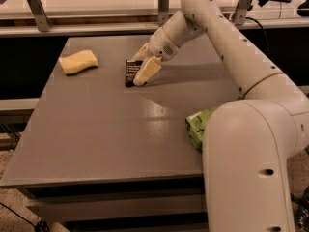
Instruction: Move rxbar chocolate near sponge
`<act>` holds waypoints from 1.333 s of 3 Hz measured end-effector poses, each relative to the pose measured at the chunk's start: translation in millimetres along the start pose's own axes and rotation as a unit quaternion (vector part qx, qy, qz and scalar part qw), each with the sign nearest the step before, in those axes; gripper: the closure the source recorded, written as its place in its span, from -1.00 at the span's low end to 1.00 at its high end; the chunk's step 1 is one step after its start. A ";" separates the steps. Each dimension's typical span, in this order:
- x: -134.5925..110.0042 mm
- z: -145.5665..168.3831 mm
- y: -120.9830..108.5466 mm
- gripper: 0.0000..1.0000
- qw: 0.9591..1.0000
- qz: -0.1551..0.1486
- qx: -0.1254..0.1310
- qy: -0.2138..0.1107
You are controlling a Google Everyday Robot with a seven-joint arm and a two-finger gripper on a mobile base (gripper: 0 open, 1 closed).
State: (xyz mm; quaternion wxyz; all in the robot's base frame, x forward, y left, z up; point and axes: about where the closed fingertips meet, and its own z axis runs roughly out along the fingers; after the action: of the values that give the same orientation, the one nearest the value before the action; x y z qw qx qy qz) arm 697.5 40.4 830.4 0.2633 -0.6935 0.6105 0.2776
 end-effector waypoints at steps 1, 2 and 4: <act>0.9 -15.8 7.0 0.44 1.000 0.018 0.011 0.016; -1.0 -47.2 18.4 0.88 0.997 0.048 0.044 0.037; -20.2 -78.4 35.5 1.00 0.994 0.062 0.091 -0.002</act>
Offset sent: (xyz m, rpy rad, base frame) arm -0.0391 -0.0698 0.0760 -0.1261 -0.0262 -0.2591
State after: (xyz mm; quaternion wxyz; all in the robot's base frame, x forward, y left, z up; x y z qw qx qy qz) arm 665.1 -4.8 899.2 0.3091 -0.6266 0.6745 0.2383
